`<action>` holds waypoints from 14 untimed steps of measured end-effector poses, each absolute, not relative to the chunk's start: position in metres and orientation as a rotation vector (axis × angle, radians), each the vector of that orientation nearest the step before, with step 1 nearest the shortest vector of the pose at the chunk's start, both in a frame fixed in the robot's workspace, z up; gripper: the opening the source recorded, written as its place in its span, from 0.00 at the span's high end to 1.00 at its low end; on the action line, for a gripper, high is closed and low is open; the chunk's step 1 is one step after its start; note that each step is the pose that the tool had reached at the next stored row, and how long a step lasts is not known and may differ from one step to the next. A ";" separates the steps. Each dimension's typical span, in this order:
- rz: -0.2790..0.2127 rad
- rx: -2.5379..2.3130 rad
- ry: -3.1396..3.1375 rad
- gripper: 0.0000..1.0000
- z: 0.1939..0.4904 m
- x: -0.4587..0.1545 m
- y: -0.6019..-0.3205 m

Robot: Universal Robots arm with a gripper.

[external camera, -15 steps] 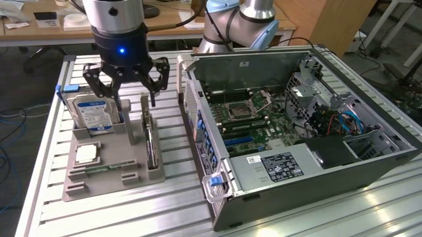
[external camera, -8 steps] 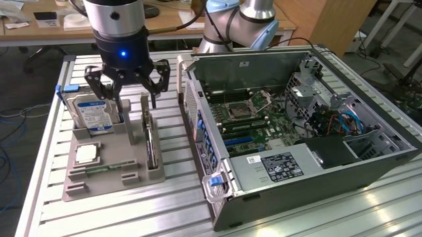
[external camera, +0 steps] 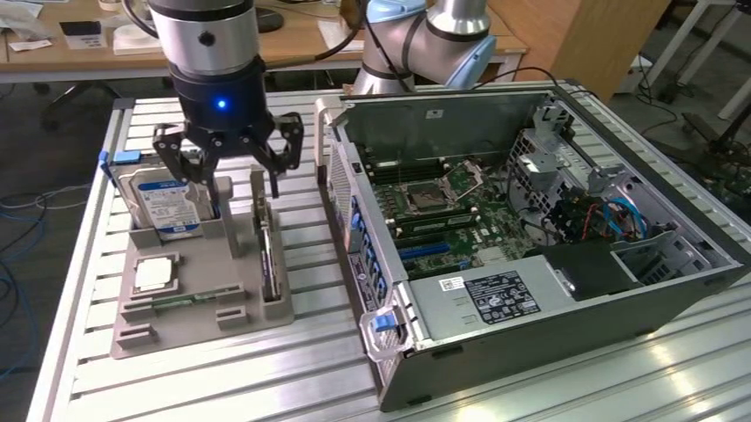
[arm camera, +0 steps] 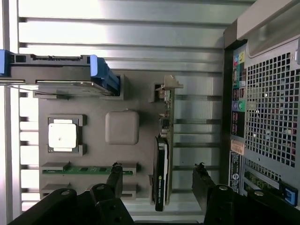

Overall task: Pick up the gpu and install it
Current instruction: 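Pick up the gpu and move the gpu toward the slot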

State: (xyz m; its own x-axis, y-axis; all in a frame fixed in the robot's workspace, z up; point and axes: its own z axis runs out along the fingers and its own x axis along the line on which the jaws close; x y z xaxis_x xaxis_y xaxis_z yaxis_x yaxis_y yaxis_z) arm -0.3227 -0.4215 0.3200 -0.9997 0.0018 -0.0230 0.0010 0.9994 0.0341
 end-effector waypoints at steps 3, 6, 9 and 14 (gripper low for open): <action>0.053 0.002 3.118 0.29 0.318 -0.322 -0.422; 0.053 0.002 3.118 0.29 0.316 -0.322 -0.422; 0.053 0.002 3.118 0.29 0.314 -0.321 -0.422; 0.053 0.002 3.118 0.29 0.311 -0.320 -0.422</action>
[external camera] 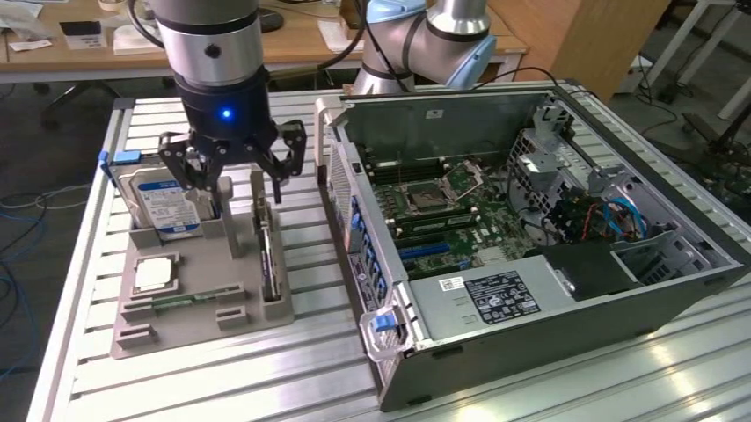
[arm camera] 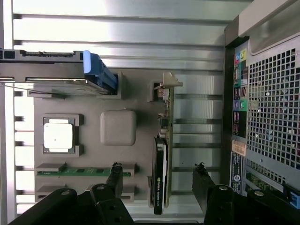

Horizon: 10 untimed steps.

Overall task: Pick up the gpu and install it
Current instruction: 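Pick up the gpu and move the gpu toward the slot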

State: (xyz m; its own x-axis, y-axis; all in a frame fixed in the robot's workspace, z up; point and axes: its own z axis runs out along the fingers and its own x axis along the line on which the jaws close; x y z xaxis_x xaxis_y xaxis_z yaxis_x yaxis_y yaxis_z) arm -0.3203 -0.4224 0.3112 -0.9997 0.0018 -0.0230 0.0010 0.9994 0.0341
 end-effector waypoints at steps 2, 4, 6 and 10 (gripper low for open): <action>0.053 0.002 3.118 0.29 0.310 -0.320 -0.422; 0.053 0.002 3.118 0.29 0.309 -0.320 -0.423; 0.053 0.002 3.118 0.29 0.308 -0.320 -0.423; 0.053 0.002 3.118 0.29 0.305 -0.319 -0.423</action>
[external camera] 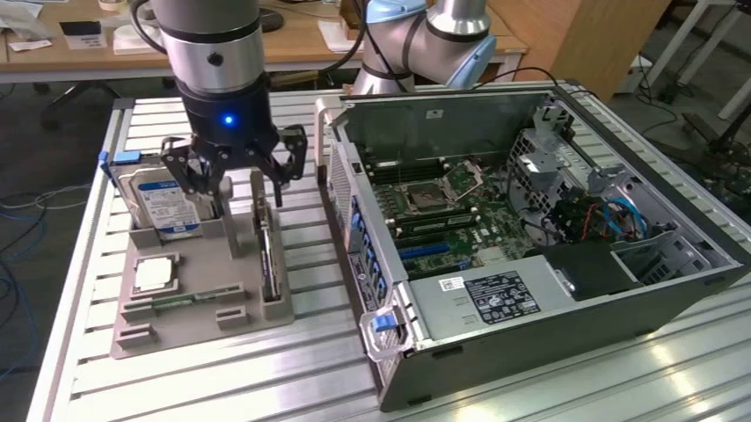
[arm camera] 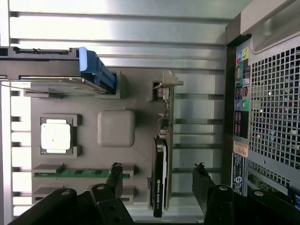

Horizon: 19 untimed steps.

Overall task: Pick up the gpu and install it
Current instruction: 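Pick up the gpu and move the gpu toward the slot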

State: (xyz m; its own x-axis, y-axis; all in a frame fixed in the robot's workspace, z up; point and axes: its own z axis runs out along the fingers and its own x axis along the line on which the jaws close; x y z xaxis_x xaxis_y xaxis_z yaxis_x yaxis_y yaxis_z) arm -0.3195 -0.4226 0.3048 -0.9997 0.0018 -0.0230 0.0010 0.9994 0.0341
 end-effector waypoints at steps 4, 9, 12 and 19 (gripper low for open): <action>0.053 0.002 3.118 0.29 0.302 -0.319 -0.423; 0.053 0.002 3.118 0.29 0.298 -0.318 -0.423; 0.053 0.002 3.118 0.29 0.295 -0.318 -0.423; 0.053 0.002 3.118 0.29 0.290 -0.317 -0.424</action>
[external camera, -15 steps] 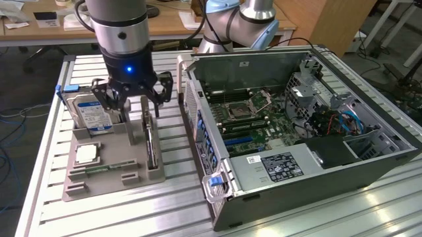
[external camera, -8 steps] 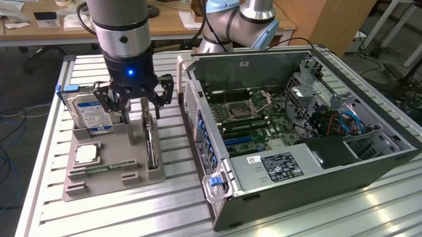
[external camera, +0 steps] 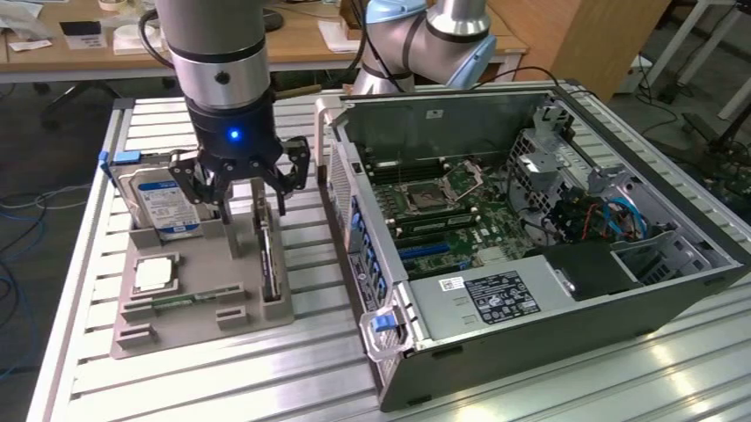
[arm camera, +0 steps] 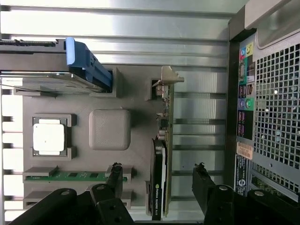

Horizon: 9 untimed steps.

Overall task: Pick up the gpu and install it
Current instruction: 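Pick up the gpu and move the gpu toward the slot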

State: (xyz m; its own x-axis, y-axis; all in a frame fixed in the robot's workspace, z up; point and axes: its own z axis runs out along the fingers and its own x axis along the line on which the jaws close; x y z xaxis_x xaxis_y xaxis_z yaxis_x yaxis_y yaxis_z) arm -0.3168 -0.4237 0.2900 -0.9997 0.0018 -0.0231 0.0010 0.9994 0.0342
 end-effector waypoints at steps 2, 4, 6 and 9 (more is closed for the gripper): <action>0.053 0.002 3.118 0.29 0.288 -0.317 -0.424; 0.053 0.002 3.118 0.29 0.287 -0.317 -0.424; 0.053 0.002 3.118 0.29 0.285 -0.316 -0.424; 0.053 0.002 3.118 0.29 0.283 -0.316 -0.424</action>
